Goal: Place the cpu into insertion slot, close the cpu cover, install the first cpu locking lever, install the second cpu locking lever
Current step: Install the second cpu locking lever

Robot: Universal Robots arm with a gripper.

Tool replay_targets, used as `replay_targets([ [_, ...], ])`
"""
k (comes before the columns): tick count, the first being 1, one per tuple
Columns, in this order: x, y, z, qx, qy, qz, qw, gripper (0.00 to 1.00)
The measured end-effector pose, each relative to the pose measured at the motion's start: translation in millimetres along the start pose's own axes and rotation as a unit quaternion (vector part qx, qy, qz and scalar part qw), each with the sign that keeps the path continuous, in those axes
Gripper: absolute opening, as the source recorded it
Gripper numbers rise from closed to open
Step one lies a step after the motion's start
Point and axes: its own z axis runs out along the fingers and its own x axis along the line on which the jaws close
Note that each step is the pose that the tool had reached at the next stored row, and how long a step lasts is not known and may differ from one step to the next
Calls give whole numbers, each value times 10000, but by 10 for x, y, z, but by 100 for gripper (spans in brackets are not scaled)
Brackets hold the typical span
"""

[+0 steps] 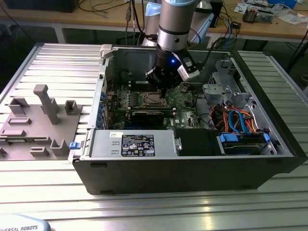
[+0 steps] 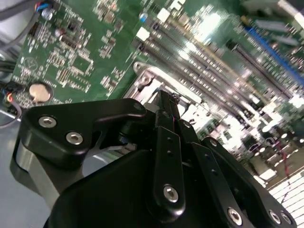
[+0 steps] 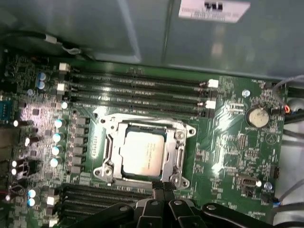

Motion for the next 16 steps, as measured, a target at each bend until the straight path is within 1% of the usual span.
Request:
replay_targets([
  [1,4,-31,1,-29,-3,0,10000,11],
  [2,8,-72,2,-102,-11,-2,9999,11],
  [3,16,-120,2,-195,-22,-4,9998,11],
  [5,26,-165,4,-290,-33,-7,9996,11],
  [6,40,-196,5,-363,-41,-9,9993,11],
  [7,61,-236,8,-415,-47,-9,9991,11],
  [9,87,-289,11,-458,-52,-11,9989,11],
  [10,107,-322,14,-492,-56,-11,9988,11],
  [11,119,-338,16,-513,-58,-11,9987,11],
  [13,162,-359,19,-573,-65,-14,9983,11],
  [16,242,-363,25,-702,-80,-16,9975,11],
])
